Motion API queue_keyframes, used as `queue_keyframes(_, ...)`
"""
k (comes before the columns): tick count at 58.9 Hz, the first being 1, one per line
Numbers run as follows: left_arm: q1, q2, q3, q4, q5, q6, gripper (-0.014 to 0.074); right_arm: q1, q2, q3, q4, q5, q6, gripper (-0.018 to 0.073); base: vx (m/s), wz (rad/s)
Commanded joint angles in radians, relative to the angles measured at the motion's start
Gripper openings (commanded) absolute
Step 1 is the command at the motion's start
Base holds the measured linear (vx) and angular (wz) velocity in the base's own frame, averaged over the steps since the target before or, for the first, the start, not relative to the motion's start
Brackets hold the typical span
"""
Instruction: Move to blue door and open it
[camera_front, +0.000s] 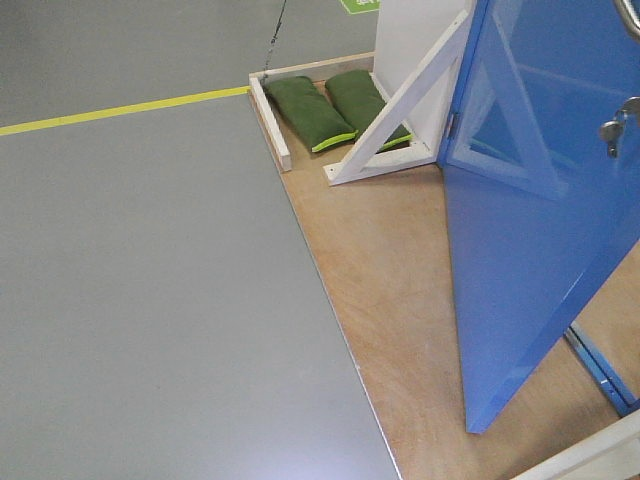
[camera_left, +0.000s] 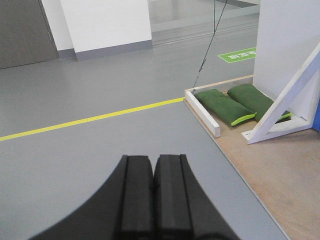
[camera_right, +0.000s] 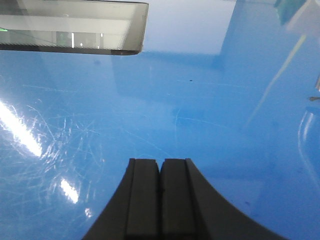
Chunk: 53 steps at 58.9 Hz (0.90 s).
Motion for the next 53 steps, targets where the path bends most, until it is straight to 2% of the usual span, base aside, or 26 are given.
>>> queue_keyframes(1, 0.003, -0.006, 0.001, -0.007, -0.086, -0.003, 0.0070, 0.068, -0.051, -0.032, 0.108, 0.215, -0.005, 0.0002, 0.00, -0.02)
queue_keyframes(16, 0.003, -0.006, 0.001, -0.007, -0.086, -0.003, 0.0070, 0.155, -0.051, -0.032, 0.132, 0.285, -0.005, 0.0002, 0.00, -0.01)
queue_keyframes(35, 0.003, -0.006, 0.001, -0.007, -0.086, -0.003, 0.0070, 0.334, -0.050, -0.032, 0.132, 0.285, -0.005, 0.0002, 0.00, -0.02)
queue_keyframes(44, 0.003, -0.006, 0.001, -0.007, -0.086, -0.003, 0.0070, 0.393, -0.050, -0.032, 0.132, 0.253, -0.005, 0.0002, 0.00, 0.00)
queue_keyframes(46, 0.003, -0.006, 0.001, -0.007, -0.086, -0.003, 0.0070, 0.421, -0.050, -0.032, 0.131, 0.209, -0.005, 0.0002, 0.00, 0.00)
queue_keyframes(53, 0.003, -0.006, 0.001, -0.007, -0.086, -0.003, 0.0070, 0.419, -0.050, -0.031, 0.129, 0.208, -0.005, 0.0002, 0.00, 0.00)
